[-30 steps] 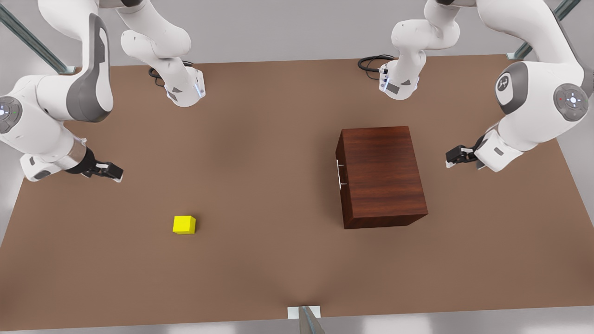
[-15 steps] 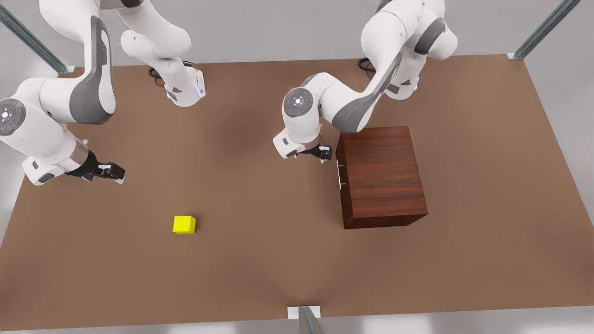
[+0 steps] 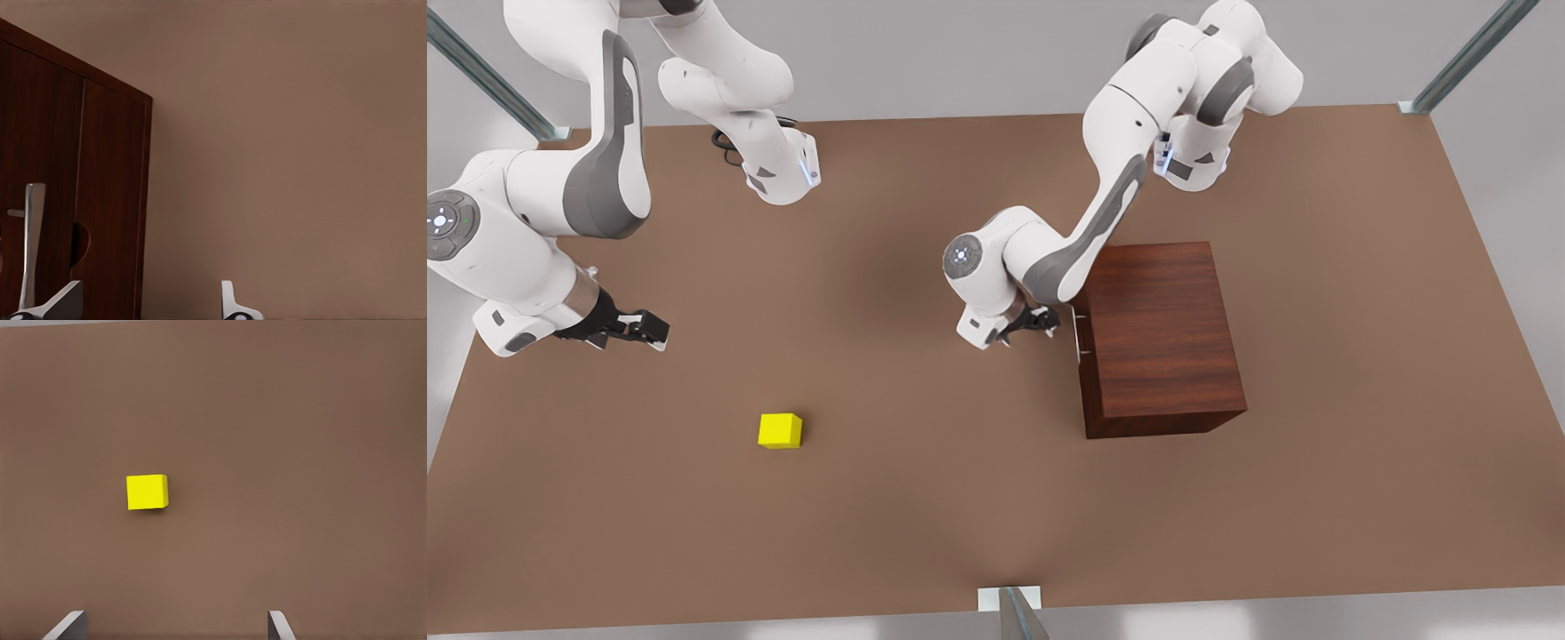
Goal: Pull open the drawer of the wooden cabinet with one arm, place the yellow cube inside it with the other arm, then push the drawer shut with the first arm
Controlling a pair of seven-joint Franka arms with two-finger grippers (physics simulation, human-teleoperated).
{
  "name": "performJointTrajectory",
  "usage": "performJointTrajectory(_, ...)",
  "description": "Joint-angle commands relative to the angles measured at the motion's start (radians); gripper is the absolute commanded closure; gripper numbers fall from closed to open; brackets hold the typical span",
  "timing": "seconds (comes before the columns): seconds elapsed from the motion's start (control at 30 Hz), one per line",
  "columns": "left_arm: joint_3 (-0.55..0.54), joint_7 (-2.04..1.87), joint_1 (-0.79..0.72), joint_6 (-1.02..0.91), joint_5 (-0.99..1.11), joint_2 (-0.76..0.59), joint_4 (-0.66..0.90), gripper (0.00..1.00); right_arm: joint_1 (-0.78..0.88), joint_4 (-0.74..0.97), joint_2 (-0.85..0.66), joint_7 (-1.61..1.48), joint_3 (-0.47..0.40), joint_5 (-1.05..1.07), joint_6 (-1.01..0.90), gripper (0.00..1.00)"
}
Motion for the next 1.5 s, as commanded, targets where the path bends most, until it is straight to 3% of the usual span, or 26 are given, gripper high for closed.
performJointTrajectory(0.0, 0.0, -0.309, -0.006, -0.036, 0.083, 0.005, -0.002, 0.0, 0.001, 0.001, 0.0, -0.025, 0.0, 0.001, 0.0, 0.0)
performJointTrajectory(0.17, 0.002, -0.305, -0.041, -0.135, 0.203, 0.012, -0.062, 0.0, 0.001, 0.001, 0.005, -0.025, 0.0, 0.001, 0.0, 0.0)
performJointTrajectory(0.5, 0.009, -0.314, -0.068, -0.245, 0.22, 0.008, -0.081, 0.0, 0.001, 0.001, 0.005, -0.026, 0.0, 0.001, -0.023, 0.0)
performJointTrajectory(0.93, 0.011, -0.365, -0.094, -0.247, 0.251, 0.048, -0.071, 0.0, 0.001, 0.001, 0.005, -0.028, 0.0, 0.001, -0.025, 0.0)
performJointTrajectory(1.1, 0.014, -0.38, -0.129, -0.352, 0.271, 0.048, -0.058, 0.0, 0.001, 0.001, 0.005, -0.026, 0.0, 0.001, -0.025, 0.0)
performJointTrajectory(1.33, 0.052, -0.429, -0.144, -0.368, 0.363, 0.066, -0.071, 0.0, 0.001, 0.001, 0.005, -0.026, 0.0, 0.001, -0.026, 0.0)
performJointTrajectory(1.47, 0.049, -0.49, -0.14, -0.28, 0.286, 0.068, -0.042, 0.0, 0.001, 0.001, 0.005, -0.026, 0.0, 0.001, -0.026, 0.0)
